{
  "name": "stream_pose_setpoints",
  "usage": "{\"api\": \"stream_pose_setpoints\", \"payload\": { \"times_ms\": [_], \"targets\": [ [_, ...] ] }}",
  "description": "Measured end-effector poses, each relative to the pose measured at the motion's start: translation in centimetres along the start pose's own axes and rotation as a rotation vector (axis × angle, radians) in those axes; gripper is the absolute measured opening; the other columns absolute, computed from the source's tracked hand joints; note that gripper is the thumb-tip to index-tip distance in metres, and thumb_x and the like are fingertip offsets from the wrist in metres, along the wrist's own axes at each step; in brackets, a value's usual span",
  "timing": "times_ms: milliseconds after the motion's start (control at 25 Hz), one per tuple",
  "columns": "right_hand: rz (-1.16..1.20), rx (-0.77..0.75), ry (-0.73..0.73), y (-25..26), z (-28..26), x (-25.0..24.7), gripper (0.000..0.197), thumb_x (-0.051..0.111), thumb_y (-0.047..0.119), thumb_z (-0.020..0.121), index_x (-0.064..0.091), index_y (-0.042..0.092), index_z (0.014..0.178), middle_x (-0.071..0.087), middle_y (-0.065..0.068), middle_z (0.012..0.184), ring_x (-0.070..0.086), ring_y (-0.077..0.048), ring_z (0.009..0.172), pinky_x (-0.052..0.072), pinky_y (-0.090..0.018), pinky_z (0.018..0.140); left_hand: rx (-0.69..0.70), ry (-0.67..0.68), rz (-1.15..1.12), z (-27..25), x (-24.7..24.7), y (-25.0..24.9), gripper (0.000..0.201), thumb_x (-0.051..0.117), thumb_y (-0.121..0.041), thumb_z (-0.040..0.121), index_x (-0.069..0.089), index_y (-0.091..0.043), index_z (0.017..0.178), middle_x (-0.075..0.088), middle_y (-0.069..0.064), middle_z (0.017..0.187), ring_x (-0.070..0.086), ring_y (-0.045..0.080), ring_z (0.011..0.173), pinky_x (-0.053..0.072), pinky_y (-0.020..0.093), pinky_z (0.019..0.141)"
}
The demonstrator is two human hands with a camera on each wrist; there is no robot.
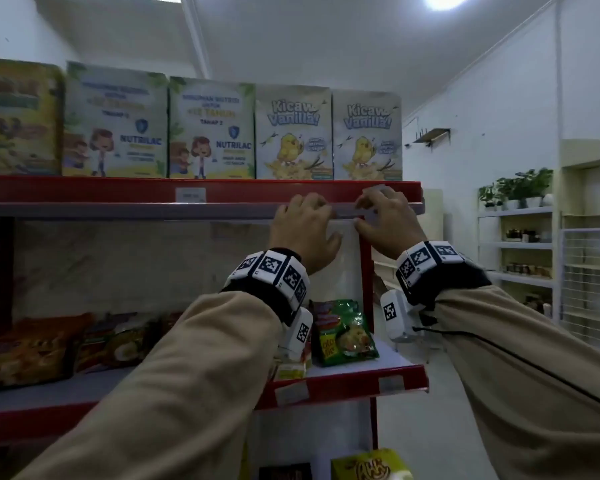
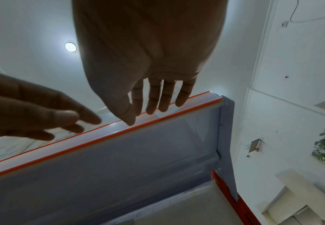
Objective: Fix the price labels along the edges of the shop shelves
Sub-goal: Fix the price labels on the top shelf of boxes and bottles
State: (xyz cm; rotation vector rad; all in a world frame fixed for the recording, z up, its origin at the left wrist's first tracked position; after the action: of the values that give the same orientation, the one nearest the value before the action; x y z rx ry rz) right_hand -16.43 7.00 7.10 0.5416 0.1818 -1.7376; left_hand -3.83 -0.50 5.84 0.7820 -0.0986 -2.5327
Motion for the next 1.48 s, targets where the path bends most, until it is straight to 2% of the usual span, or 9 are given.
{"api": "stream_pose_setpoints", "payload": {
  "times_ms": [120, 280, 400, 520, 760, 1000, 1200, 1320, 1480],
  "targets": [
    [-0.023, -0.043, -0.059, -2.4, 1.9, 0.5, 0.032, 0.062, 0.030, 0.084, 0.057, 0.017, 0.112, 0.050, -0.009, 0.119, 0.043, -0.027, 0.113, 0.041, -0.043, 0.095, -0.072, -0.073, -0.028, 3.4, 1.8, -0.9, 0.041, 0.050, -0.040, 0.091, 0.053, -0.021, 0.127, 0.041, 0.002, 0.140, 0.035, 0.024, 0.129, 0.030, 0.040, 0.102],
    [-0.104, -0.139, -0.156, -3.1, 3.6, 1.1, 0.036, 0.058, 0.033, 0.083, 0.053, 0.016, 0.114, 0.048, -0.009, 0.119, 0.046, -0.028, 0.112, 0.044, -0.045, 0.089, -0.123, -0.112, 0.004, 5.7, 4.3, -1.1, 0.047, 0.048, -0.032, 0.092, 0.043, -0.014, 0.135, 0.032, 0.009, 0.150, 0.025, 0.025, 0.140, 0.021, 0.039, 0.114],
    [-0.126, -0.224, -0.228, -3.3, 3.9, 1.6, 0.042, 0.054, 0.041, 0.082, 0.052, 0.018, 0.118, 0.049, -0.009, 0.119, 0.047, -0.027, 0.110, 0.045, -0.045, 0.086, -0.136, -0.223, 0.059, 6.3, 4.4, -1.0, 0.038, 0.044, -0.034, 0.093, 0.050, -0.014, 0.125, 0.048, 0.007, 0.135, 0.040, 0.025, 0.126, 0.032, 0.039, 0.101],
    [-0.124, -0.249, -0.311, -3.2, 4.2, 2.0, 0.042, 0.052, 0.048, 0.086, 0.054, 0.017, 0.114, 0.050, -0.009, 0.117, 0.049, -0.026, 0.106, 0.046, -0.042, 0.082, -0.155, -0.289, 0.118, 6.8, 3.6, -0.8, 0.029, 0.042, -0.033, 0.092, 0.053, -0.018, 0.114, 0.054, 0.004, 0.122, 0.045, 0.025, 0.113, 0.034, 0.038, 0.090],
    [-0.139, -0.225, -0.371, -3.6, 4.8, 2.2, 0.041, 0.051, 0.048, 0.082, 0.054, 0.016, 0.107, 0.045, -0.014, 0.116, 0.045, -0.028, 0.107, 0.044, -0.038, 0.081, -0.108, -0.288, 0.117, 6.8, 3.8, -0.1, 0.032, 0.048, -0.030, 0.092, 0.052, -0.019, 0.122, 0.053, 0.002, 0.126, 0.044, 0.026, 0.117, 0.032, 0.038, 0.093],
    [-0.151, -0.145, -0.242, -3.7, 6.7, 1.9, 0.045, 0.055, 0.052, 0.076, 0.051, 0.015, 0.102, 0.044, -0.013, 0.114, 0.038, -0.032, 0.110, 0.033, -0.042, 0.088, -0.105, -0.251, 0.127, 7.0, 3.8, -0.2, 0.038, 0.048, -0.029, 0.093, 0.051, -0.027, 0.130, 0.049, 0.001, 0.131, 0.040, 0.027, 0.123, 0.029, 0.040, 0.098],
    [-0.096, -0.181, -0.138, -3.9, 7.1, 1.3, 0.044, 0.058, 0.051, 0.076, 0.049, 0.019, 0.104, 0.050, -0.006, 0.109, 0.038, -0.028, 0.109, 0.035, -0.045, 0.091, -0.015, -0.287, 0.071, 7.5, 3.4, -0.8, 0.031, 0.053, -0.019, 0.091, 0.060, -0.016, 0.121, 0.055, 0.006, 0.121, 0.045, 0.027, 0.115, 0.035, 0.036, 0.095],
    [-0.041, -0.242, -0.107, -4.3, 6.9, 0.4, 0.043, 0.066, 0.045, 0.074, 0.052, 0.017, 0.103, 0.051, -0.007, 0.108, 0.042, -0.027, 0.108, 0.034, -0.038, 0.090, -0.012, -0.235, 0.085, 8.4, 3.2, -0.7, 0.028, 0.058, -0.020, 0.088, 0.059, -0.015, 0.116, 0.053, 0.007, 0.116, 0.043, 0.027, 0.110, 0.037, 0.036, 0.094],
    [0.020, -0.313, -0.060, -4.7, 7.2, -1.0, 0.040, 0.077, 0.039, 0.072, 0.059, 0.014, 0.098, 0.055, -0.001, 0.099, 0.049, -0.016, 0.089, 0.041, -0.029, 0.078, -0.030, -0.235, 0.088, 8.6, 3.1, -0.9, 0.030, 0.059, -0.017, 0.086, 0.056, -0.014, 0.116, 0.048, 0.009, 0.117, 0.041, 0.027, 0.111, 0.034, 0.036, 0.095]
  ]
}}
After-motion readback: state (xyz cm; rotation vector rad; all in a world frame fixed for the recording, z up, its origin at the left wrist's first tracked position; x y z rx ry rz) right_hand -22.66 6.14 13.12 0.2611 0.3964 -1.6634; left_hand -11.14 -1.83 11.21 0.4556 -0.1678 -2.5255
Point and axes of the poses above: each hand's wrist, its own z-axis towards the middle knuckle, its own x-axis out of the palm, y = z × x, the point moved 7 cm from there along z, towards the middle knuckle
